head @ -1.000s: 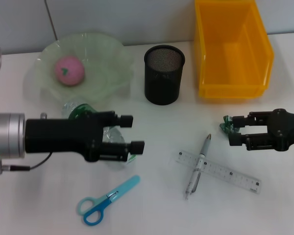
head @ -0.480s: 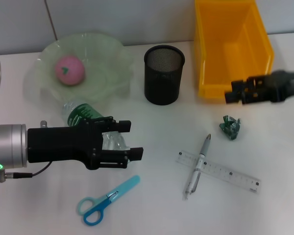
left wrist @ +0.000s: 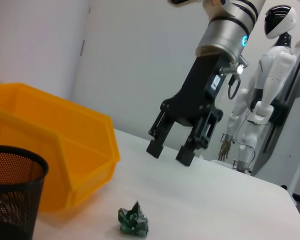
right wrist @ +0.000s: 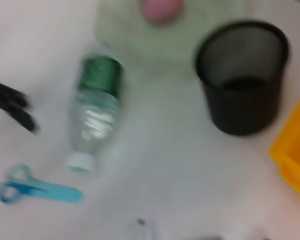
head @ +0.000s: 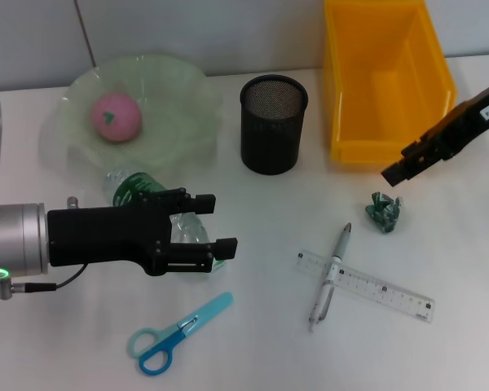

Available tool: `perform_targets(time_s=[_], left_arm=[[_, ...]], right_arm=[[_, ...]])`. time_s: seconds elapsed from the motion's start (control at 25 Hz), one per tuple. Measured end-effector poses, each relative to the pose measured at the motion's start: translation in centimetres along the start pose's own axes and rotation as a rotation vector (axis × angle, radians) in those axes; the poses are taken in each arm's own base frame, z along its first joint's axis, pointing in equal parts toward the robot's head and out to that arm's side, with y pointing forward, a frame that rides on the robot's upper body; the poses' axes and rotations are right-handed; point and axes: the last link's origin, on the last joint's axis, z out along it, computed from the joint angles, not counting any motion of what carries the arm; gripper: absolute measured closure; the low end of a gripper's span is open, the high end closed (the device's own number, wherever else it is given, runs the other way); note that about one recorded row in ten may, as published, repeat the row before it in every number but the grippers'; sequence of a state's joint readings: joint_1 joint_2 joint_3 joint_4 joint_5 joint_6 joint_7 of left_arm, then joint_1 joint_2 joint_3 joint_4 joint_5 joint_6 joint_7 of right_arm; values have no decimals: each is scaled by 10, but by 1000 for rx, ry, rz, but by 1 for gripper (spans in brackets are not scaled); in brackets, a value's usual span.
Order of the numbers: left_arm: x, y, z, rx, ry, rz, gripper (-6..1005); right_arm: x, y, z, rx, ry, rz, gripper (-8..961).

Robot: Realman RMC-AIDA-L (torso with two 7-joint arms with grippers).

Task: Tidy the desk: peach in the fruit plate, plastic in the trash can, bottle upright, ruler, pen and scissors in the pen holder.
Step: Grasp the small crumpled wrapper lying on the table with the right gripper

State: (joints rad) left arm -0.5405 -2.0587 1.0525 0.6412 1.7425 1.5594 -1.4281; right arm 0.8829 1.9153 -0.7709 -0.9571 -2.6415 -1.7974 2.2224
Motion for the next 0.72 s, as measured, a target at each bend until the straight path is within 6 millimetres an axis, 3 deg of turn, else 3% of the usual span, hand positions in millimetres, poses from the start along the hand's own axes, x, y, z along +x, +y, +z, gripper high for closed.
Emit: perform_targets(time_s=[0.28,0.72], left_arm=[[1,-2,1,11,-2,4,181],[1,-3,0,15,-3,2,183]], right_arm=[[-5,-2,16,100,107,-6,259],[-5,5,63,178,177,-70,258]])
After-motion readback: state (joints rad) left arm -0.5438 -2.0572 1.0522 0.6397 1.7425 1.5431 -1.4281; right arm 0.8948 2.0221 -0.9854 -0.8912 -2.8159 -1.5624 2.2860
